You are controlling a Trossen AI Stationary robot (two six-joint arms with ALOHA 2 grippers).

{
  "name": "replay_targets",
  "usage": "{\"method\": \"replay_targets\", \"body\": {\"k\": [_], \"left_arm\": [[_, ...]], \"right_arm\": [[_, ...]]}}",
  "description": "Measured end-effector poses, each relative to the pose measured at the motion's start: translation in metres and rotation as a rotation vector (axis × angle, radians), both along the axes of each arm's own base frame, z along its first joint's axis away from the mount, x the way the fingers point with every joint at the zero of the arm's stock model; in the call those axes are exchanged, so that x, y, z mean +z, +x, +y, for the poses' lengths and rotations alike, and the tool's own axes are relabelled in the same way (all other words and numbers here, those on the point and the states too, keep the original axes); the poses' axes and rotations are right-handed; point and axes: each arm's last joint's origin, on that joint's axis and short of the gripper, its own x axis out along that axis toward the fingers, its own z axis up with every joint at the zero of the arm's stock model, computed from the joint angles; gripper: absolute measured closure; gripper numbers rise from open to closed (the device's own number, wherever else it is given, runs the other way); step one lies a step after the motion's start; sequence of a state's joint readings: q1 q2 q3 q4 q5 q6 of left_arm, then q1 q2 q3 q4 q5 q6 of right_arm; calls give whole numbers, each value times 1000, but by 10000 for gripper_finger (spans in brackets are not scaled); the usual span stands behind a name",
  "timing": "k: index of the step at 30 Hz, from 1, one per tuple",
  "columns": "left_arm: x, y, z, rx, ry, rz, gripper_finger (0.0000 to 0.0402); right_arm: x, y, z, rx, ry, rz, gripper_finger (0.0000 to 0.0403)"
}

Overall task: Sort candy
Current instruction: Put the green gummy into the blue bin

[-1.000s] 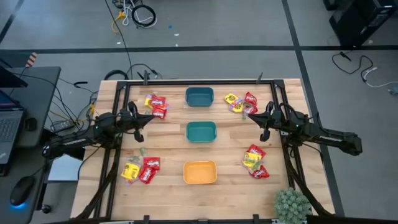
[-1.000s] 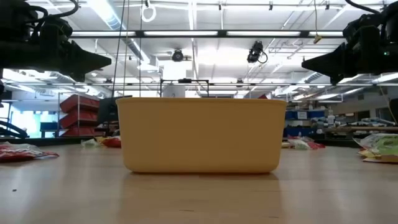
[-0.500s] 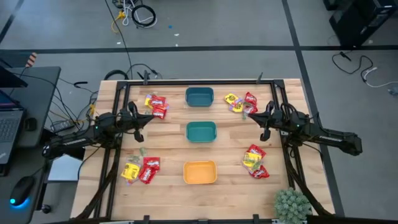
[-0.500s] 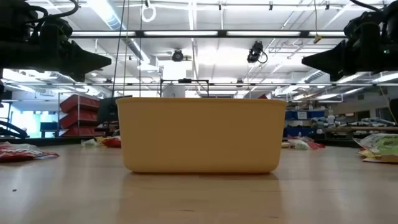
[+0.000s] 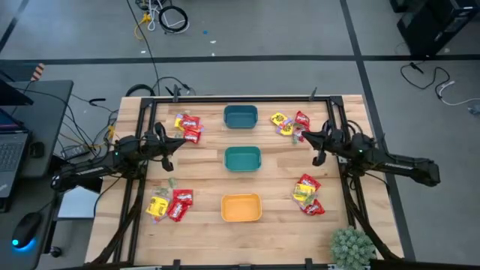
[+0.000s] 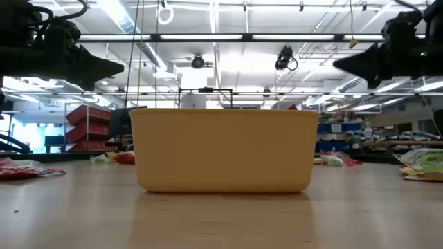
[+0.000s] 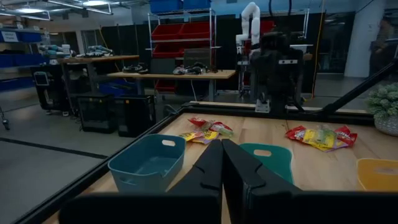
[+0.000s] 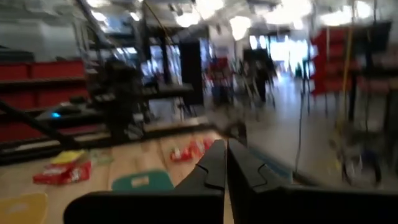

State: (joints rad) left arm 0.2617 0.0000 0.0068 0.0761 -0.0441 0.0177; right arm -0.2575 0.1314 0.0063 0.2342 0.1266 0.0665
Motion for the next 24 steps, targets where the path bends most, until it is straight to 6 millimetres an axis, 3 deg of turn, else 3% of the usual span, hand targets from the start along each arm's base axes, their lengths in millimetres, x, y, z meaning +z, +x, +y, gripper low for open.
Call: {"method": "replay_targets", "body": {"k": [14, 24], "left_arm": [[11, -2, 0, 0, 31, -116, 396], [14, -2, -1, 1, 43, -140, 396]], "right_arm": [[-4, 25, -12, -240, 438, 276, 334], [0, 46, -28, -514, 475, 475, 287]]}}
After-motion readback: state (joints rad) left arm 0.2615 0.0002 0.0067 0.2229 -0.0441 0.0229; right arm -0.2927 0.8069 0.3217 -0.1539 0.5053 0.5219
